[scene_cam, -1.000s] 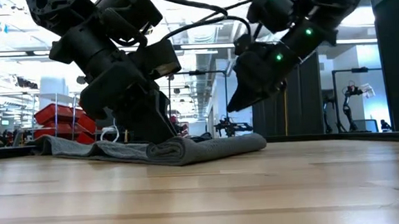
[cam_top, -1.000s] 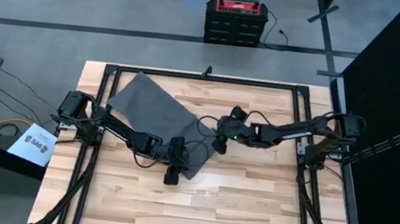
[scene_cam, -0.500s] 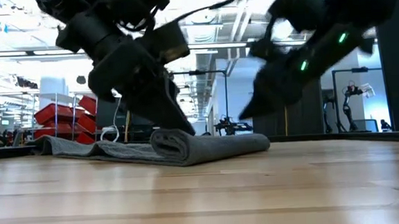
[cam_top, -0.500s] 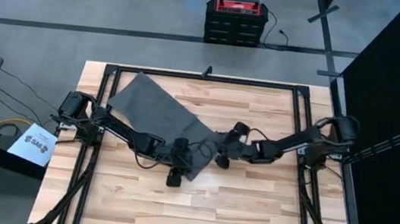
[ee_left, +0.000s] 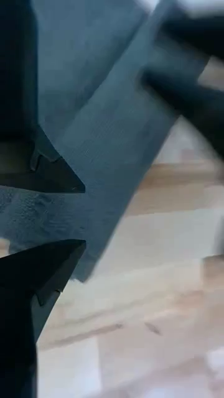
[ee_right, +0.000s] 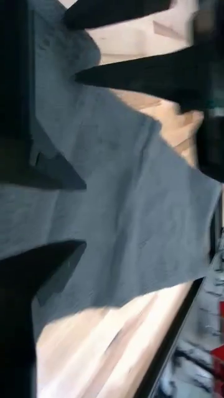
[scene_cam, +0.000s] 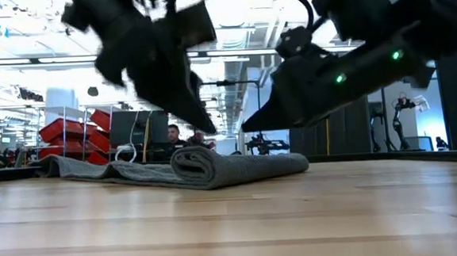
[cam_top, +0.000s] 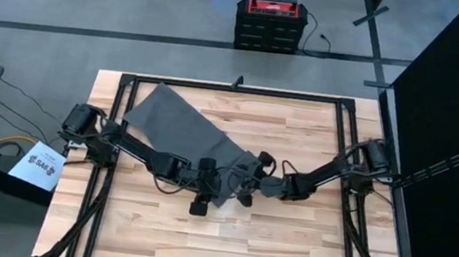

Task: Roll towel
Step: Roll the gray towel

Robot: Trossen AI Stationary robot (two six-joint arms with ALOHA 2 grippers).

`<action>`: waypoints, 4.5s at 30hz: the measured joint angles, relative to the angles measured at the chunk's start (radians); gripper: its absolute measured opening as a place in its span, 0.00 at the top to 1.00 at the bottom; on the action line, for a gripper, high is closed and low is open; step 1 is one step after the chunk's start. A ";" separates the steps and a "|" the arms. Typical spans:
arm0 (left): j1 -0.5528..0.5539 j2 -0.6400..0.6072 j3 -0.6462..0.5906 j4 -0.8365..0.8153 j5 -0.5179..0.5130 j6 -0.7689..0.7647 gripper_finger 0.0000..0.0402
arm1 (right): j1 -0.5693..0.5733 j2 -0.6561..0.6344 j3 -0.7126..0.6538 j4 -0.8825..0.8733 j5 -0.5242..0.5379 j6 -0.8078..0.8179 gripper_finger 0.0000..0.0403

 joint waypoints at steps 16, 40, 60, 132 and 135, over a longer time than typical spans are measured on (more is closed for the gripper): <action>-0.165 -0.251 -0.004 -0.073 -0.263 -0.018 0.71 | -0.018 0.211 0.117 0.038 -0.160 -0.085 1.00; -0.128 0.113 -0.004 0.021 -0.264 -0.172 0.71 | 0.198 -0.063 -0.078 0.002 -0.238 -0.148 1.00; -0.055 0.202 0.000 0.027 -0.225 -0.073 0.71 | 0.061 0.096 0.015 0.117 -0.860 -0.272 1.00; 0.289 0.203 -0.174 0.531 0.074 0.051 0.71 | -0.168 -0.264 0.102 -1.006 -0.445 0.166 1.00; 0.290 0.199 -0.213 0.561 0.071 0.026 0.71 | -0.170 -0.267 0.105 -1.018 -0.444 0.170 1.00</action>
